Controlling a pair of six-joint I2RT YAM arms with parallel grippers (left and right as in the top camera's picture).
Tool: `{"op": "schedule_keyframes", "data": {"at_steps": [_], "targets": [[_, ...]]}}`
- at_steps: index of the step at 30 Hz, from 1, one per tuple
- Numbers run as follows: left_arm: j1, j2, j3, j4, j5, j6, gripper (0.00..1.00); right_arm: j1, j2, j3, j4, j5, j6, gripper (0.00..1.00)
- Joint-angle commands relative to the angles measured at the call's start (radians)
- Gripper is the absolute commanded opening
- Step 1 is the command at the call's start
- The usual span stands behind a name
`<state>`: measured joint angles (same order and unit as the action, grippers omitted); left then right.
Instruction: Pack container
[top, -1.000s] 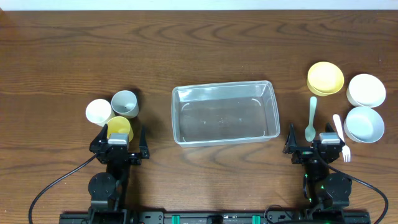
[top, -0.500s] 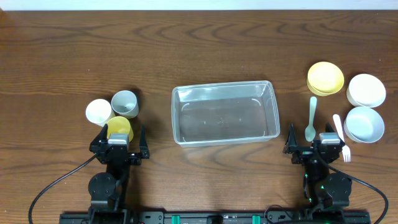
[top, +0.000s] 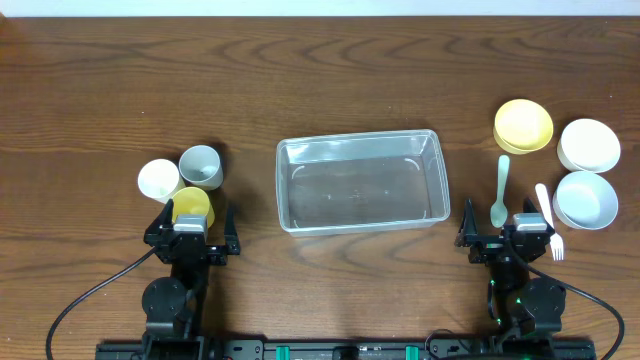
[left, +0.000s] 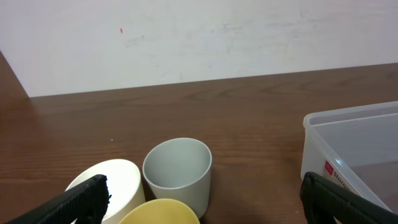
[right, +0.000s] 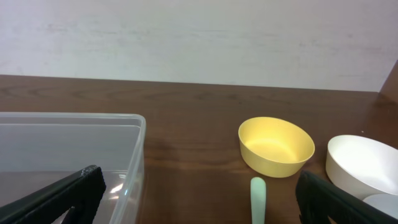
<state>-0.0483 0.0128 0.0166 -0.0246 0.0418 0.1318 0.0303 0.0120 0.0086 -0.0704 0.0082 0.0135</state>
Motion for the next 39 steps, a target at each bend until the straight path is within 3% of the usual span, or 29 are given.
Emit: {"op": "schedule_keyframes", "data": {"at_steps": [1, 13, 17, 21, 25, 34, 39], "targets": [[0.004, -0.009, -0.013, -0.043, -0.019, 0.010, 0.98, 0.011, -0.006, -0.003, -0.004, -0.010, 0.012, 0.99], [0.004, -0.004, 0.018, -0.046, -0.019, -0.110, 0.98, 0.011, 0.014, 0.040, -0.072, -0.013, 0.042, 0.99], [0.004, 0.068, 0.126, -0.083, -0.019, -0.172, 0.98, 0.011, 0.090, 0.131, -0.139, -0.013, 0.042, 0.99], [0.004, 0.254, 0.314, -0.180, -0.020, -0.171, 0.98, 0.011, 0.261, 0.290, -0.201, -0.018, 0.042, 0.99], [0.004, 0.527, 0.567, -0.349, -0.019, -0.172, 0.98, 0.011, 0.500, 0.502, -0.329, -0.043, 0.042, 0.99], [0.004, 1.162, 1.275, -1.092, 0.002, -0.171, 0.98, 0.006, 1.106, 1.049, -0.856, -0.061, 0.045, 0.99], [0.004, 1.321, 1.381, -1.226, 0.003, -0.182, 0.98, 0.006, 1.279, 1.115, -0.920, -0.120, 0.045, 0.99]]}}
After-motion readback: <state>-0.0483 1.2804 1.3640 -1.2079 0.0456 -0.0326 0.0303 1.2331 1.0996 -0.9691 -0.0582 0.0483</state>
